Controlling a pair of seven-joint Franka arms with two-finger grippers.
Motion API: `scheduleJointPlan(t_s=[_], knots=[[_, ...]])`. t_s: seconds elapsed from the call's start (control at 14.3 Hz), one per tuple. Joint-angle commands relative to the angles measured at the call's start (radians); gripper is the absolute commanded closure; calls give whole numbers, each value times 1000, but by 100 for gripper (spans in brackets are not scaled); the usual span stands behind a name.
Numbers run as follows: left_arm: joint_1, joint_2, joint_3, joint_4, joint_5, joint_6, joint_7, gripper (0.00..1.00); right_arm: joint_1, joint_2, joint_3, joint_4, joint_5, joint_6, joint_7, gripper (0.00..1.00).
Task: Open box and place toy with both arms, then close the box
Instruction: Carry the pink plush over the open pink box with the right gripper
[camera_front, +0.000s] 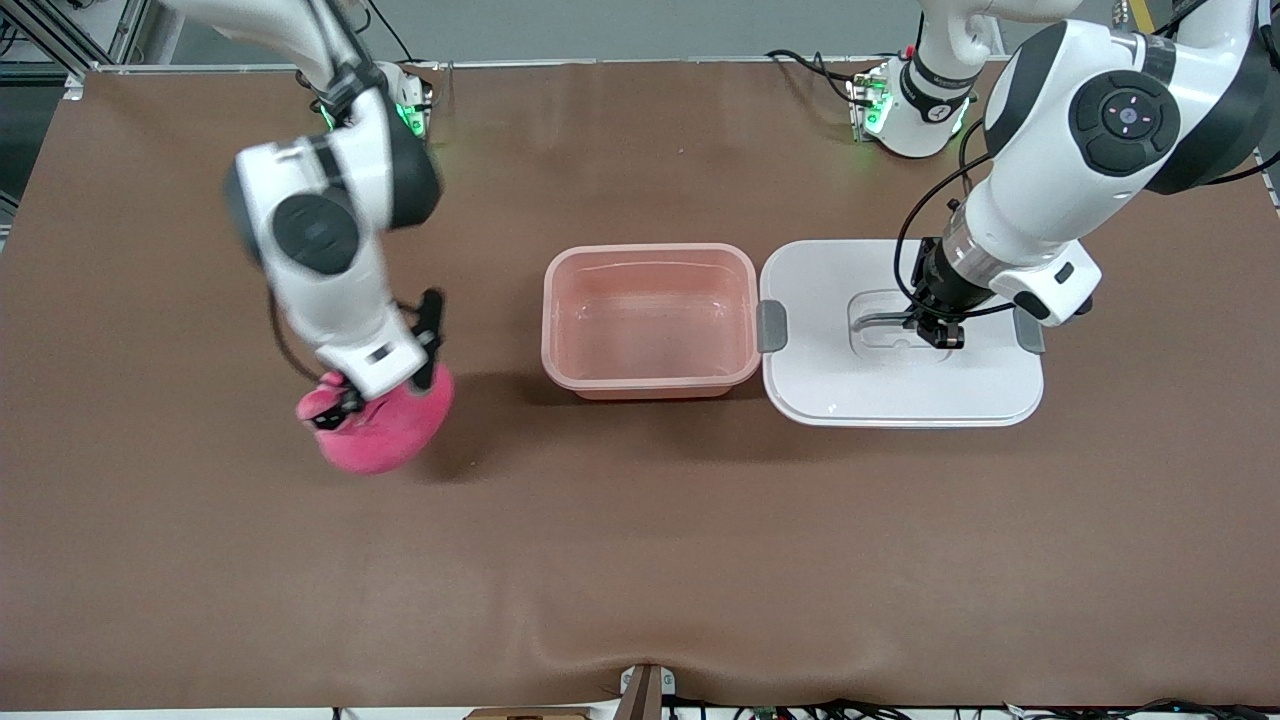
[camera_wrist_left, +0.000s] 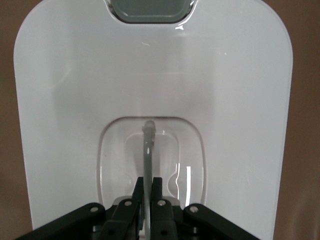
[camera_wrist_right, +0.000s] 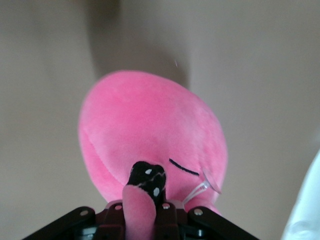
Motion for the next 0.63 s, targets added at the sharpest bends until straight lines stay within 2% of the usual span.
scheduleJointPlan(t_s=[0.0,0.28,0.42,0.56], knots=[[15,-42,-11,-38,16,4,15,100,152,-46,-13,-18,-132,-44,53,100],[37,-50,-11,-44,14,4,16,100,362,-40,-11,-18,-293,-83,53,100],[38,-56,-11,-53,13,8,27,100,454,-34,-11,-18,-320,-88,59,100],[38,-57,-11,-58,6,8,27,100,497,-19,-11,-16,-323,-88,24,100]])
